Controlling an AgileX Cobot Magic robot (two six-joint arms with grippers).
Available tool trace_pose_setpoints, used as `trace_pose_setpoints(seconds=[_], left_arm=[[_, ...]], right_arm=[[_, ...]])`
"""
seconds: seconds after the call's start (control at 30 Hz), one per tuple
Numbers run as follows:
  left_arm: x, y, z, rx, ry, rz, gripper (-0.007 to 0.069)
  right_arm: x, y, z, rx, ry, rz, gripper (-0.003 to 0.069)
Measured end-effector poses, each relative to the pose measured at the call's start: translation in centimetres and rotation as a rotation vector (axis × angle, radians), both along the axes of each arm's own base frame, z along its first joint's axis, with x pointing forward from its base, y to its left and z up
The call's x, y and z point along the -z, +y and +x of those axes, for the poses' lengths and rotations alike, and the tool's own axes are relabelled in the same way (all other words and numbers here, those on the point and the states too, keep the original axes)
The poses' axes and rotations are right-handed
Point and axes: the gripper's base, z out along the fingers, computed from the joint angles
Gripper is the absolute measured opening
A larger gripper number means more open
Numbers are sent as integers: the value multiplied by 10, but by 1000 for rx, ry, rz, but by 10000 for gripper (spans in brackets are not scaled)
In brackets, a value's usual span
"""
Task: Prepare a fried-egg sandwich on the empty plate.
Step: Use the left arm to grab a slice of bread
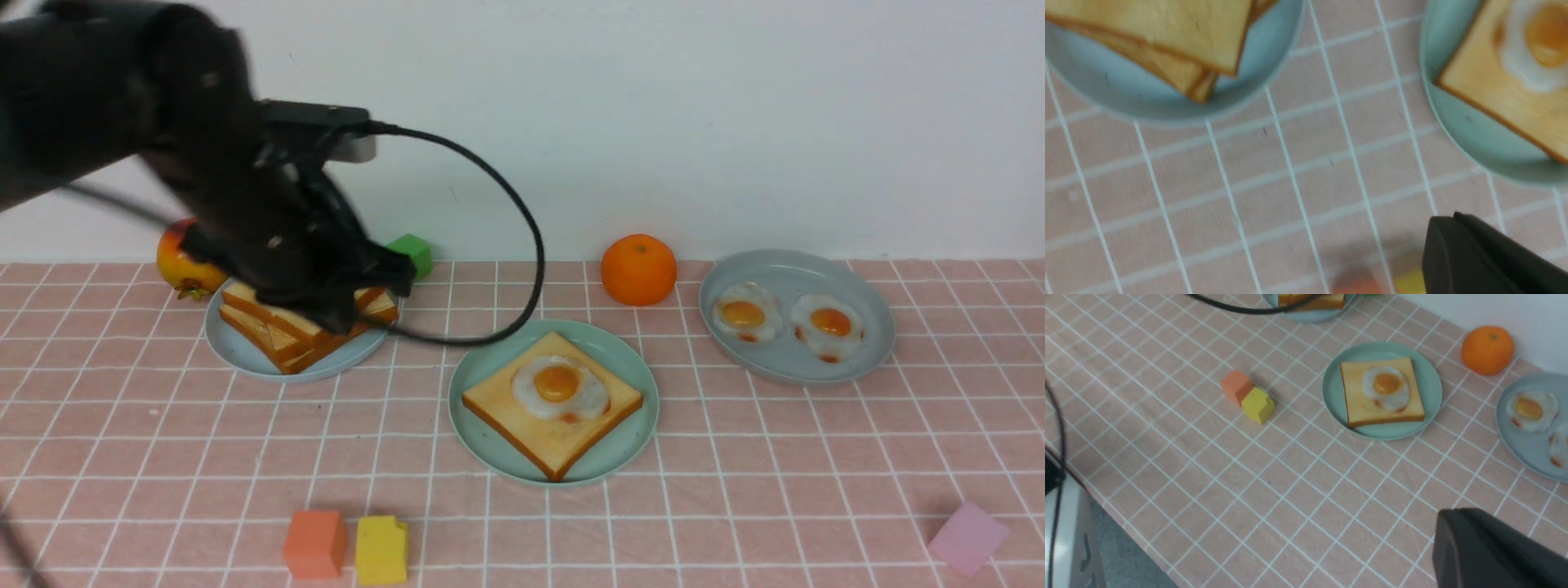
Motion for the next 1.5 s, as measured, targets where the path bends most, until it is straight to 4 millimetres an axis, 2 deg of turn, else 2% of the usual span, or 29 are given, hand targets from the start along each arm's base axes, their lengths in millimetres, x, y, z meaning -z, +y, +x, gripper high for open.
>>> trace_pose_setpoints(seconds=[0.07, 0.17, 0.3, 0.33, 0.37, 0.43, 0.53, 0.77, 1.0, 1.23, 1.5], left_arm=[[4, -4, 19, 7, -11, 33, 6], [19, -8, 44, 17, -17, 99, 78], [33, -8, 67, 33, -46, 201, 242], [35, -8, 68, 35, -46, 206, 249], [38, -7, 73, 41, -60, 230, 298], [46, -6, 79, 53, -79, 268, 347], [56, -7, 85, 67, -93, 295, 376], [77, 1, 100, 60, -115, 291, 375], [103, 11, 108, 20, -54, 239, 371], [109, 12, 112, 32, -61, 269, 351], [109, 13, 115, 43, -92, 285, 199]], right_arm=[[-1, -5, -4, 0, -10, 14, -2], [3, -8, -8, -8, -6, 20, -2], [12, -6, -9, -27, 35, 14, -2], [12, -5, -9, -28, 36, 15, -2], [16, -4, -9, -37, 54, 12, 0], [17, -2, -10, -48, 69, 17, 1], [17, -2, -11, -51, 72, 19, 3], [17, -1, -12, -63, 88, 31, 6], [17, 1, -14, -75, 101, 40, 10], [17, 2, -15, -87, 113, 50, 14], [17, 3, -17, -104, 132, 64, 17]])
